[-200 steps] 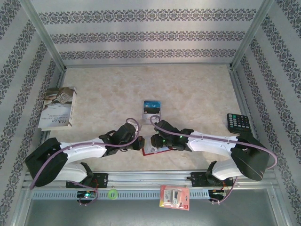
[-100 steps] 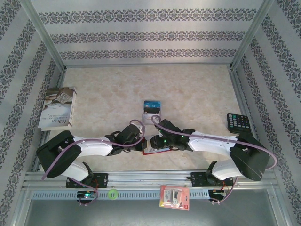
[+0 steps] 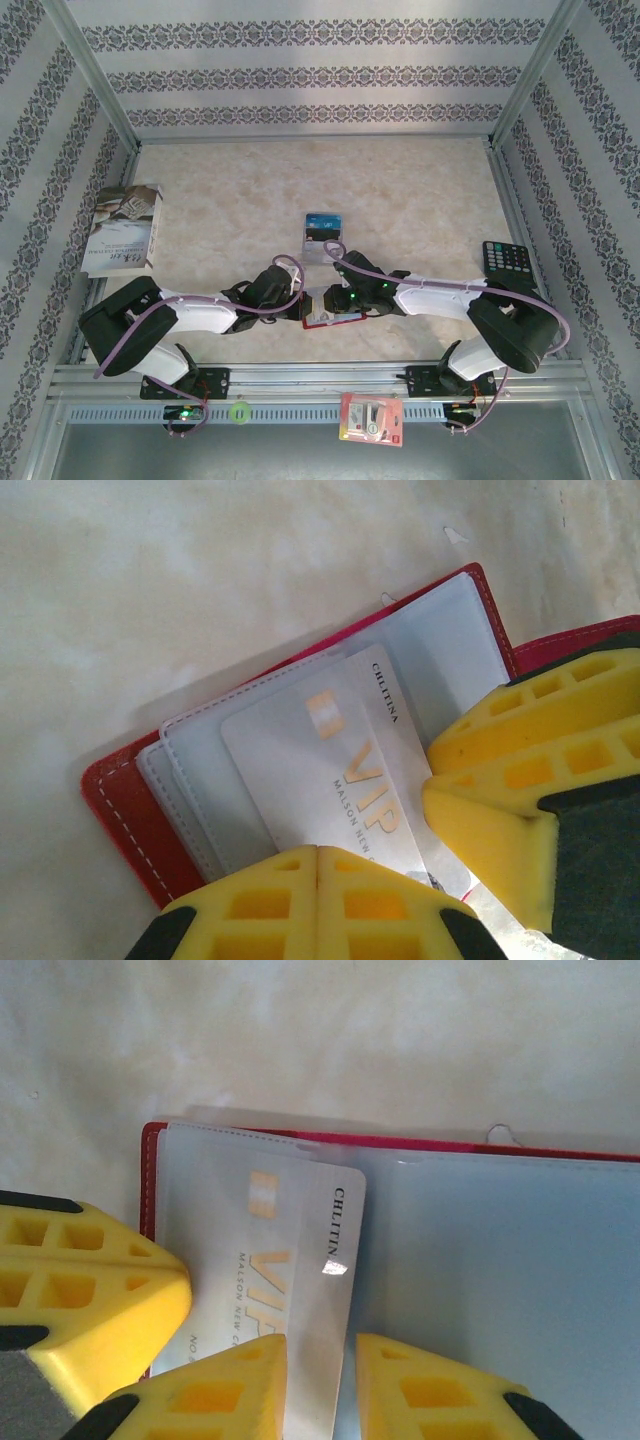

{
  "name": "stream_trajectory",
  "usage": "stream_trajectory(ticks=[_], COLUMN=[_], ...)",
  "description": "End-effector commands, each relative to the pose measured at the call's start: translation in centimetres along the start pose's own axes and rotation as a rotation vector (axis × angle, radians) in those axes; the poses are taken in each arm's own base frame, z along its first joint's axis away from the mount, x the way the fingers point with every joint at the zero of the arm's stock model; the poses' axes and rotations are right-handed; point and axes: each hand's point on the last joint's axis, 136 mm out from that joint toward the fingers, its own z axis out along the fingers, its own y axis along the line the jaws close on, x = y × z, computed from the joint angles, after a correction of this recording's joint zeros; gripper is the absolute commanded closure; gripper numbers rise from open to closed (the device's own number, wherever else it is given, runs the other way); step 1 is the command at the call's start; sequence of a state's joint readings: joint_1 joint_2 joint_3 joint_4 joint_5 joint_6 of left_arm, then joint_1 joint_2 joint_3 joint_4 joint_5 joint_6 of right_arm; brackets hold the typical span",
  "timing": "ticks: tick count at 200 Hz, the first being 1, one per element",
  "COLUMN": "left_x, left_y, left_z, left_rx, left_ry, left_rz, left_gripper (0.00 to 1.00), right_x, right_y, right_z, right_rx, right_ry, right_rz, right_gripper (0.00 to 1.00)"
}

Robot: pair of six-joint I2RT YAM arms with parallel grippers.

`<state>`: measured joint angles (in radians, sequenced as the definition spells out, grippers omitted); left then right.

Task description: Take the credit cards out of the card holder

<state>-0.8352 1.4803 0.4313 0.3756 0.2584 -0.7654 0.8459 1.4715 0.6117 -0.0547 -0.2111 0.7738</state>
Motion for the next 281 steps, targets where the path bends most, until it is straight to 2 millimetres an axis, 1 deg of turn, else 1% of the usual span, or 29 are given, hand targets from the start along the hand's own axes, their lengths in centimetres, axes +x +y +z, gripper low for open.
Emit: stream_trajectory(ticks=[1,16,25,44,63,74,91,118,170,202,231,246,261,281], left_x=[2.5,2.7,2.6,2.7,2.7,2.6,2.6,2.3,2.1,1.9,1.6,1.3,1.1,0.9], left_y=[3.9,4.0,3.9,3.8,3.9,3.9,4.1,4.2,4.2,4.1,3.7,3.6,3.4,3.3], left_z=[0.2,0.2,0.3,0.4,0.5,0.4,0.1,-0.1,-0.3,-0.4,-0.4,-0.4,-0.4,-0.4], left_rx=[-0.119,-0.119,-0.115,-0.112,-0.113,-0.116,-0.122,-0.120,-0.121,-0.114,-0.105,-0.102,-0.097,-0.092], left_ry=[0.074,0.080,0.079,0.083,0.085,0.082,0.078,0.069,0.066,0.065,0.063,0.060,0.057,0.057], left_rz=[-0.047,-0.046,-0.046,-0.046,-0.047,-0.048,-0.052,-0.059,-0.059,-0.055,-0.042,-0.040,-0.038,-0.032], left_gripper=[1.00,1.00,1.00,1.00,1.00,1.00,1.00,1.00,1.00,1.00,1.00,1.00,1.00,1.00], right_x=[0.6,0.8,0.9,0.9,0.8,0.7,0.6,0.6,0.6,0.5,0.2,0.1,0.1,0.2], right_y=[-1.0,-0.3,0.1,0.4,0.2,-0.3,-0.9,-1.6,-2.0,-2.6,-2.4,-2.1,-1.6,-1.0], right_z=[0.3,0.7,0.8,1.1,1.1,0.9,0.4,-0.4,-2.4,-4.0,-5.8,-6.3,-6.4,-5.9], right_rx=[0.010,-0.036,-0.064,-0.093,-0.095,-0.081,-0.072,-0.061,-0.040,0.019,0.079,0.110,0.145,0.201], right_ry=[0.015,0.035,0.043,0.047,0.036,0.025,0.000,-0.029,-0.065,-0.071,-0.090,-0.094,-0.083,-0.062], right_rz=[0.030,0.031,0.037,0.056,0.071,0.081,0.096,0.100,0.085,0.068,0.018,-0.017,-0.057,-0.115], right_gripper=[0.75,0.78,0.78,0.81,0.88,0.92,1.00,1.00,1.00,1.00,1.00,1.00,1.00,1.00])
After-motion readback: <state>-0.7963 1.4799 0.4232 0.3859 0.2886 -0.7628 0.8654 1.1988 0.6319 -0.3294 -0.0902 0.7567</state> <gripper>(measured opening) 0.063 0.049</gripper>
